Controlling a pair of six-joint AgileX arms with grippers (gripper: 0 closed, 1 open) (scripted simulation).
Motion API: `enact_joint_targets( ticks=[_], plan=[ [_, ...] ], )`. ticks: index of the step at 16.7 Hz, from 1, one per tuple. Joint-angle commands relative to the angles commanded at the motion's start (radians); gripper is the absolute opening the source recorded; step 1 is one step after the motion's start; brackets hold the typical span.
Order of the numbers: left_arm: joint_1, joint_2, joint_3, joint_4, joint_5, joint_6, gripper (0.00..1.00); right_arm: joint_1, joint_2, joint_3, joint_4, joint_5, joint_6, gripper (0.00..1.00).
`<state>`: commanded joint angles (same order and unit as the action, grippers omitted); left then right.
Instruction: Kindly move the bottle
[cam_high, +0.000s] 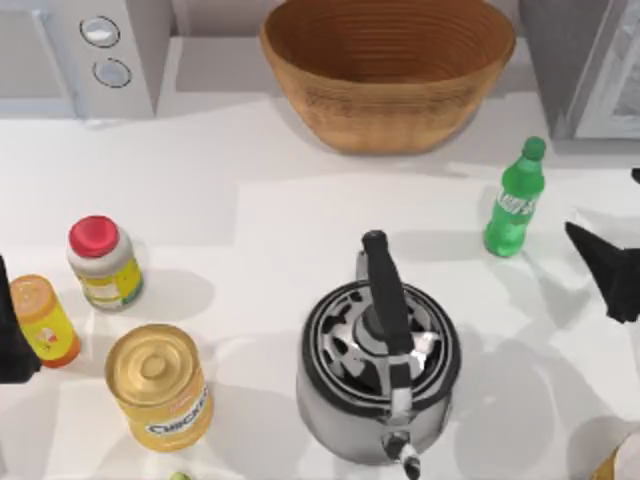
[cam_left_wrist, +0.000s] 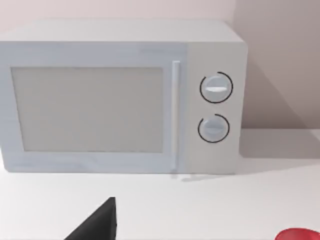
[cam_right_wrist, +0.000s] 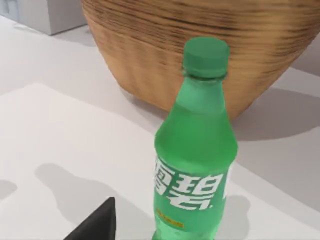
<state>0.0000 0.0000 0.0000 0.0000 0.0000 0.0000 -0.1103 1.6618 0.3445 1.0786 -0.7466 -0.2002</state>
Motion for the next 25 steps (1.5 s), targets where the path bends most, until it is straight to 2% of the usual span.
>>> enact_joint_targets(
  ticks=[5,13,18,23,25],
  plan=[
    [0.000,0.000,0.000,0.000,0.000,0.000,1.00,-0.014,0.227,0.030,0.147,-0.104,-0.019,1.00],
    [0.000,0.000,0.000,0.000,0.000,0.000,1.00,-0.006,0.254,0.042,0.157,-0.106,-0.017,1.00],
    [0.000,0.000,0.000,0.000,0.000,0.000,1.00,0.053,0.395,0.210,0.156,-0.040,0.010,1.00],
    [0.000,0.000,0.000,0.000,0.000,0.000,1.00,0.202,0.464,0.305,0.158,0.100,0.058,1.00],
    [0.000,0.000,0.000,0.000,0.000,0.000,1.00,0.227,0.482,0.322,0.160,0.124,0.067,1.00]
  ],
)
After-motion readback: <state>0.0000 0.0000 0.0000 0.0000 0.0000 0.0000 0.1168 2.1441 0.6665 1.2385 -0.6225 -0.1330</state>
